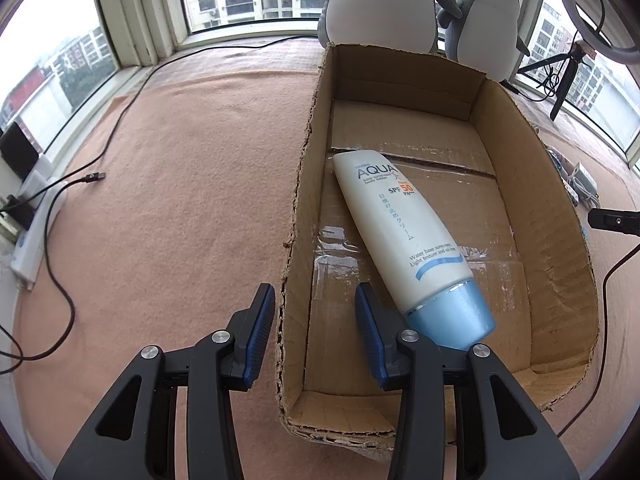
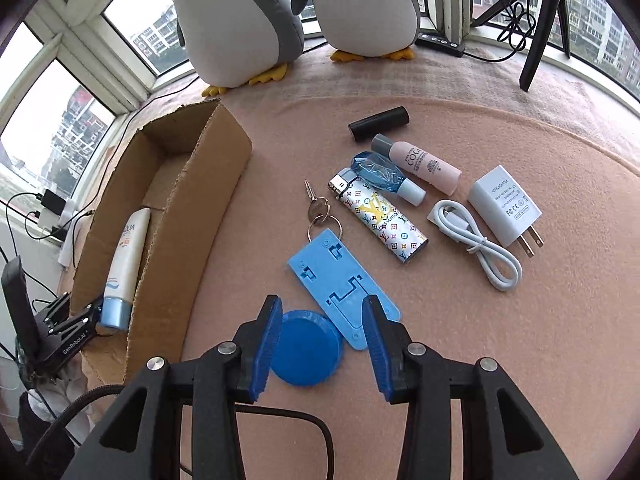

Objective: Organize rigid objects
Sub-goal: 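Move the right tool back to the items and toward the blue compact, then grasp the blue round compact with the right tool and lift it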

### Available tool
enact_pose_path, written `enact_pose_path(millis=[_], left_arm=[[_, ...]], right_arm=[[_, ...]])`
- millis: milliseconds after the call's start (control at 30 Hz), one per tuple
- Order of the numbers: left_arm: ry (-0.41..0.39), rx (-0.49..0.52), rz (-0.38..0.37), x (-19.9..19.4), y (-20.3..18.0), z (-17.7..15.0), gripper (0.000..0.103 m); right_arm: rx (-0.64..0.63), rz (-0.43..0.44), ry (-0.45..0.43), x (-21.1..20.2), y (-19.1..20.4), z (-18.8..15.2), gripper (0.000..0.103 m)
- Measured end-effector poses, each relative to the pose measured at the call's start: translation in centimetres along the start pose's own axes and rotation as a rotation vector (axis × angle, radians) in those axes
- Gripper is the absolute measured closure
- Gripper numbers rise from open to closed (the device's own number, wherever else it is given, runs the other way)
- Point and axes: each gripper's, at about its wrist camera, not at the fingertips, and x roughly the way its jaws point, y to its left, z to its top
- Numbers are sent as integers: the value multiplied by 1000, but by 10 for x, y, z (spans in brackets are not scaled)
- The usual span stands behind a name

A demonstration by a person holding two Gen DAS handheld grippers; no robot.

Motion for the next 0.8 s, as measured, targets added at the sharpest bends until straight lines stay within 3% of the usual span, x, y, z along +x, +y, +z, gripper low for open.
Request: enact_pose_path(millis=[100,667,800], left_arm=[[-1,0,-1,0,0,0,63],[-3,-7,-13,-1,0,-1,63],[-5,-8,-18,-1,1,-1,63]], right_arm=[[-38,-41,-3,-1,9,-15,51],[-93,-179,51,32,41,-30,51],[-101,-206,52,32,41,-31,57]])
